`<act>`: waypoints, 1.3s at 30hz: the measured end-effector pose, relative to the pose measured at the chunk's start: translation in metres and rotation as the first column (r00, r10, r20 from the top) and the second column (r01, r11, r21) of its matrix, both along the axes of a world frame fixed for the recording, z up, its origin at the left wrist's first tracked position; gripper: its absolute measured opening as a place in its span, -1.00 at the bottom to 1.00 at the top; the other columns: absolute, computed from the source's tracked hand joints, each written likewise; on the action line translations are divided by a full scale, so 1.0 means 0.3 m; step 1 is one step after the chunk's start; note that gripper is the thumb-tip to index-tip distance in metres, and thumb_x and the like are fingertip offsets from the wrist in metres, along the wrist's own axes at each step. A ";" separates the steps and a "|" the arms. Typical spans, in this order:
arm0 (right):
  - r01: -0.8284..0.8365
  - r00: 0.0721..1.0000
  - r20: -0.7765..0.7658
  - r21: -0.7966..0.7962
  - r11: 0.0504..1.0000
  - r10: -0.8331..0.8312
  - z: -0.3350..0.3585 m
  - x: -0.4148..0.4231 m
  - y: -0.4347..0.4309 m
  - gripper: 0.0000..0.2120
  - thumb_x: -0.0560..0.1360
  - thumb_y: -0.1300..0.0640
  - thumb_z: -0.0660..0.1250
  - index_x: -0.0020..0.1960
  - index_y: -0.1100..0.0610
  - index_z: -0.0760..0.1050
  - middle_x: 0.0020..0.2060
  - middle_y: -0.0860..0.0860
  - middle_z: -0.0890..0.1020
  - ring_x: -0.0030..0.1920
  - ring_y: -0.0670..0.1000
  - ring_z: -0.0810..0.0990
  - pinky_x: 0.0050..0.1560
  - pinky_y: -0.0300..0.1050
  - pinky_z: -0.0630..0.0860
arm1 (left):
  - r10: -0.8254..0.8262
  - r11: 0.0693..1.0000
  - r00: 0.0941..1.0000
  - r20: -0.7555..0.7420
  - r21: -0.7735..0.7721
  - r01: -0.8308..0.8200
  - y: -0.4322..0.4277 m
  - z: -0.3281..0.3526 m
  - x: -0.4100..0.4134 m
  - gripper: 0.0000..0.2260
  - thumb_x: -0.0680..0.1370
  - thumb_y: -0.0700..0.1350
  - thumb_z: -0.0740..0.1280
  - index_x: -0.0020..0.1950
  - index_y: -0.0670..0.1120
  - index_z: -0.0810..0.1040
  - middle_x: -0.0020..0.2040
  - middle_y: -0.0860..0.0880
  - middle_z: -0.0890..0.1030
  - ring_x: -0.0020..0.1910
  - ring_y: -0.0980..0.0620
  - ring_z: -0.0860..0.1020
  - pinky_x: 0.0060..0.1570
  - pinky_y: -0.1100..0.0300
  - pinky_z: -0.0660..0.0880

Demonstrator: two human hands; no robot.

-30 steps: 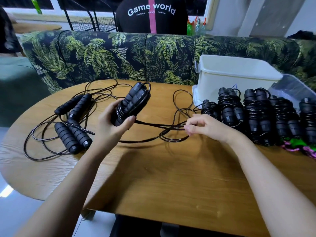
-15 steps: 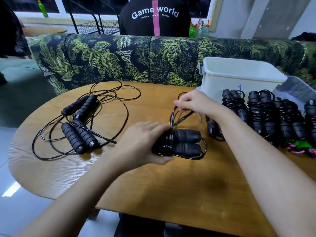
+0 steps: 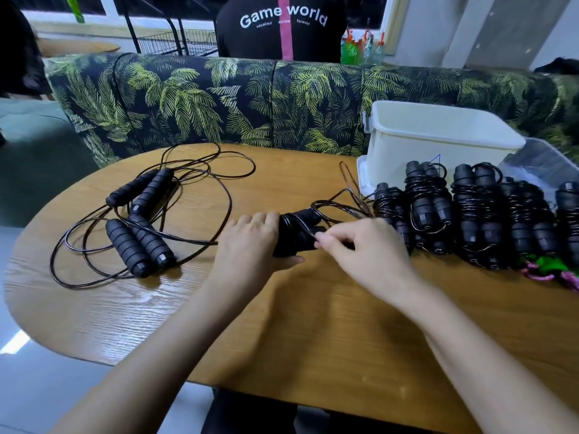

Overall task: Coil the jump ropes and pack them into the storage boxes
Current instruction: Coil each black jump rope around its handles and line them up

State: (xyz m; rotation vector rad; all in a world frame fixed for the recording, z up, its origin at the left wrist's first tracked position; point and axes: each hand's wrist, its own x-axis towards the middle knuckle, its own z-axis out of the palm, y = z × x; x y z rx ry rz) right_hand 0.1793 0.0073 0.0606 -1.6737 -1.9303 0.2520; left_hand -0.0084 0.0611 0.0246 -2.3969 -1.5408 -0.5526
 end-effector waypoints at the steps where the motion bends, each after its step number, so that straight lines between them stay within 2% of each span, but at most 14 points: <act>1: 0.003 1.000 -0.019 -0.006 1.000 -0.003 -0.016 -0.006 -0.011 -0.71 0.56 -0.16 0.26 -0.14 -0.05 0.68 -0.47 -0.05 0.59 -0.41 -0.04 0.51 -0.08 -0.06 0.55 | 0.006 1.000 1.000 0.008 -0.023 -0.006 0.006 0.005 0.002 -0.32 0.26 0.41 0.38 0.07 -0.13 0.52 -0.09 -0.08 0.62 -0.09 -0.17 0.58 -0.16 0.04 0.39; 6: 0.005 0.995 -0.102 -0.056 0.998 -0.011 -0.055 -0.019 -0.029 -0.65 0.57 -0.07 0.29 -0.35 -0.01 0.57 -0.37 -0.16 0.65 -0.42 -0.16 0.52 -0.18 -0.12 0.51 | 0.021 0.986 0.986 0.165 -0.166 0.007 0.014 0.056 -0.007 -0.10 0.12 0.51 0.27 0.26 -0.07 0.51 0.04 -0.07 0.62 0.02 -0.16 0.57 -0.12 0.04 0.41; 9: 0.026 0.997 -0.064 -0.053 0.998 -0.030 -0.061 -0.028 -0.027 -0.66 0.59 -0.08 0.27 -0.32 -0.02 0.55 -0.42 -0.29 0.56 -0.41 -0.14 0.49 -0.17 -0.17 0.49 | 0.037 0.975 0.953 0.300 -0.219 0.031 0.017 0.084 -0.020 -0.05 0.06 0.57 0.16 0.25 0.00 0.53 -0.01 -0.04 0.64 0.00 -0.15 0.60 -0.10 -0.02 0.52; 13: -0.040 0.998 -0.049 0.017 0.999 0.041 -0.072 -0.057 -0.013 -0.71 0.59 -0.06 0.29 -0.24 0.02 0.59 -0.41 -0.09 0.60 -0.32 -0.07 0.56 -0.11 -0.08 0.54 | 0.043 0.964 0.915 0.401 -0.256 0.067 0.022 0.084 -0.038 -0.13 0.07 0.65 0.24 0.10 0.03 0.58 -0.22 0.01 0.63 -0.16 -0.12 0.61 -0.21 0.00 0.52; 16: -0.078 0.993 0.092 0.100 0.992 0.069 -0.074 -0.074 -0.001 -0.70 0.59 -0.04 0.31 -0.27 0.03 0.59 -0.40 -0.08 0.59 -0.32 -0.01 0.53 -0.31 -0.11 0.45 | 0.006 0.939 0.835 0.550 -0.291 0.184 0.010 0.078 -0.050 -0.29 0.13 0.56 0.30 -0.04 0.02 0.60 -0.34 0.06 0.57 -0.28 -0.03 0.57 -0.29 0.02 0.46; 19: -0.100 0.932 0.361 0.307 0.947 -0.018 -0.061 -0.079 0.020 -0.70 0.47 -0.03 0.31 -0.41 0.04 0.52 -0.53 -0.09 0.51 -0.53 0.02 0.50 -0.54 -0.26 0.23 | -0.028 0.921 0.809 0.587 -0.300 0.249 -0.006 0.084 -0.049 -0.29 0.14 0.53 0.33 -0.05 -0.03 0.62 -0.35 0.01 0.59 -0.33 -0.01 0.55 -0.31 -0.02 0.47; 22: -0.132 0.870 0.482 0.432 0.892 -0.104 -0.050 -0.073 0.035 -0.66 0.24 0.05 0.60 -0.48 0.06 0.45 -0.59 -0.06 0.44 -0.62 0.03 0.43 -0.50 -0.31 0.08 | -0.050 0.912 0.813 0.580 -0.306 0.274 -0.013 0.093 -0.052 -0.26 0.14 0.54 0.33 -0.03 -0.06 0.63 -0.32 -0.04 0.63 -0.28 -0.05 0.59 -0.28 -0.12 0.51; 26: -0.177 0.883 0.453 0.570 0.802 -0.127 -0.019 -0.047 0.035 -0.51 0.11 -0.11 0.68 -0.49 0.08 0.38 -0.59 -0.04 0.42 -0.58 0.02 0.43 -0.41 -0.26 0.05 | -0.083 0.878 0.809 0.582 -0.341 0.335 -0.010 0.099 -0.060 -0.20 0.12 0.61 0.31 -0.06 -0.06 0.62 -0.33 -0.06 0.62 -0.32 -0.10 0.57 -0.31 -0.14 0.51; 29: -0.212 0.875 0.454 0.674 0.708 -0.170 -0.012 -0.038 0.035 -0.55 0.17 -0.14 0.58 -0.32 0.09 0.39 -0.43 -0.01 0.46 -0.38 0.04 0.45 -0.41 -0.17 0.18 | -0.098 0.878 0.835 0.542 -0.349 0.329 -0.009 0.103 -0.060 -0.24 0.13 0.61 0.29 -0.14 -0.06 0.58 -0.36 -0.09 0.56 -0.41 -0.03 0.43 -0.36 -0.09 0.42; 31: -0.262 0.851 0.505 0.650 0.714 -0.147 -0.014 -0.025 0.039 -0.52 0.21 -0.14 0.52 -0.09 0.12 0.41 -0.20 0.03 0.55 -0.18 0.08 0.51 -0.24 -0.08 0.42 | -0.127 0.876 0.858 0.497 -0.350 0.332 -0.006 0.101 -0.056 -0.25 0.13 0.63 0.27 -0.17 -0.05 0.56 -0.38 -0.07 0.54 -0.42 0.02 0.40 -0.38 -0.08 0.40; 34: -0.404 0.828 0.553 0.477 0.781 0.090 -0.030 0.011 0.055 -0.38 0.34 -0.16 0.46 0.28 0.13 0.45 0.19 0.08 0.60 0.22 0.14 0.56 0.31 0.13 0.44 | -0.160 0.840 0.859 0.487 -0.390 0.378 -0.015 0.100 -0.044 -0.29 0.16 0.59 0.31 -0.12 -0.02 0.59 -0.35 -0.03 0.59 -0.37 -0.01 0.51 -0.32 -0.09 0.45; 36: -0.458 0.844 0.467 0.369 0.809 0.265 -0.041 0.034 0.061 -0.37 0.41 -0.13 0.44 0.40 0.12 0.47 0.30 0.05 0.58 0.29 0.06 0.56 0.35 0.14 0.45 | -0.158 0.801 0.839 0.521 -0.429 0.418 -0.025 0.119 -0.034 -0.40 0.24 0.51 0.34 -0.11 0.01 0.62 -0.31 0.01 0.62 -0.33 0.03 0.56 -0.26 -0.06 0.51; 38: -0.436 0.879 0.350 0.317 0.842 0.324 -0.049 0.053 0.061 -0.37 0.42 -0.14 0.42 0.42 0.08 0.46 0.31 -0.02 0.57 0.29 -0.03 0.56 0.31 0.07 0.51 | -0.028 0.744 0.737 0.675 -0.479 0.467 -0.014 0.148 -0.038 -0.48 0.34 0.47 0.34 -0.07 0.04 0.64 -0.21 0.03 0.68 -0.22 0.06 0.65 -0.14 -0.03 0.62; 39: -0.379 0.919 0.233 0.306 0.874 0.317 -0.050 0.059 0.057 -0.38 0.40 -0.16 0.43 0.41 0.03 0.47 0.29 -0.08 0.57 0.26 -0.07 0.58 0.27 0.04 0.54 | 0.126 0.689 0.618 0.776 -0.516 0.508 0.001 0.164 -0.048 -0.46 0.37 0.48 0.30 -0.02 0.04 0.63 -0.12 -0.01 0.70 -0.17 0.05 0.67 -0.07 -0.01 0.64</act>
